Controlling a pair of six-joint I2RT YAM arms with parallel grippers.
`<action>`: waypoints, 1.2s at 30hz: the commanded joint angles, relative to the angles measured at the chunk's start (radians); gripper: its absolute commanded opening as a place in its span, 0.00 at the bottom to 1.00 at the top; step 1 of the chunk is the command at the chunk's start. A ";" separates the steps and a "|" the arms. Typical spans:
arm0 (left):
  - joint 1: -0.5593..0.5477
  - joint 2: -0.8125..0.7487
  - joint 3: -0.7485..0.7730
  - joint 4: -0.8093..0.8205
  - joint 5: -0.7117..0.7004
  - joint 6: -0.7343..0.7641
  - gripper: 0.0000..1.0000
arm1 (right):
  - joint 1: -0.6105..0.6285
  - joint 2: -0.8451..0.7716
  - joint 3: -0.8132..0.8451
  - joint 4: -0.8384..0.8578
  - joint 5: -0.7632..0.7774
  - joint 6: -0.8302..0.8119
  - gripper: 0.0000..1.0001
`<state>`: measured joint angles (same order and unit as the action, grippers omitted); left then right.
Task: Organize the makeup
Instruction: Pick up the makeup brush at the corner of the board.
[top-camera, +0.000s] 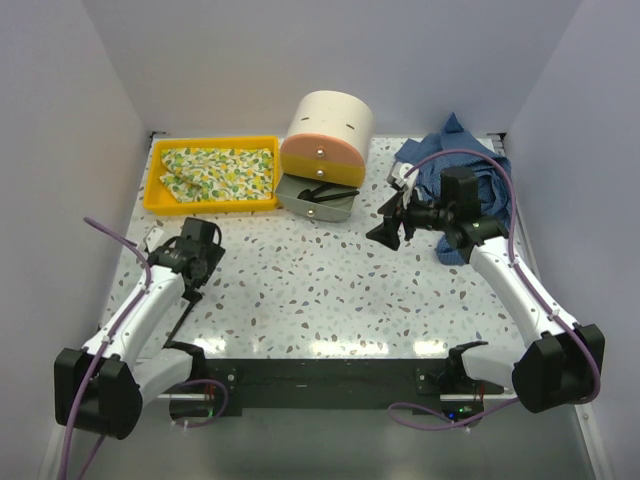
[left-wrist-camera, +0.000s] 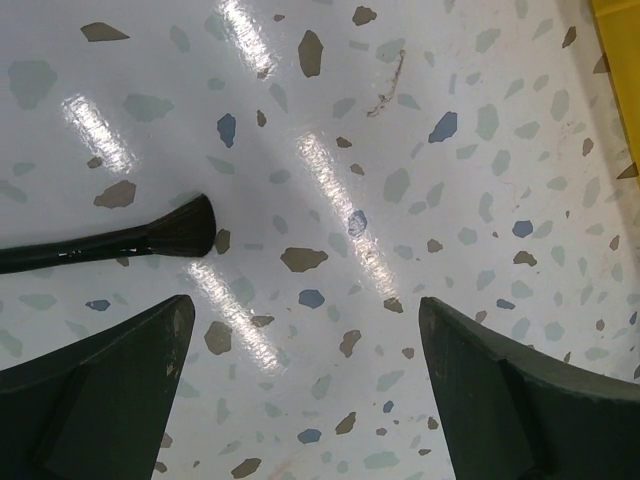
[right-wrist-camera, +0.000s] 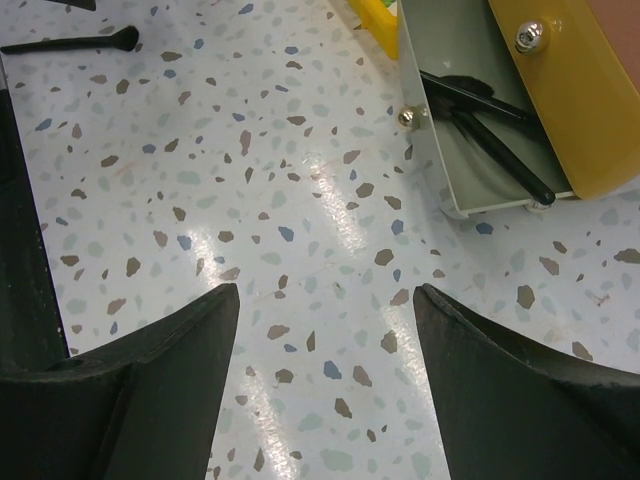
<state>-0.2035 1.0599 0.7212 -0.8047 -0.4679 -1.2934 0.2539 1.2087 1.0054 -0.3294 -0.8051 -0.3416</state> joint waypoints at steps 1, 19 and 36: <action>0.006 0.025 0.073 -0.062 -0.044 -0.056 1.00 | -0.004 -0.023 0.001 0.015 -0.032 -0.010 0.75; 0.007 0.014 0.099 -0.260 -0.008 -0.403 0.95 | -0.004 -0.014 -0.001 0.018 -0.037 0.001 0.75; 0.280 0.025 -0.092 -0.211 0.001 -0.442 0.80 | -0.005 -0.018 -0.001 0.026 -0.040 0.013 0.75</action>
<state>0.0151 1.0683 0.6590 -1.0626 -0.4698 -1.7741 0.2539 1.2087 1.0054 -0.3286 -0.8085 -0.3332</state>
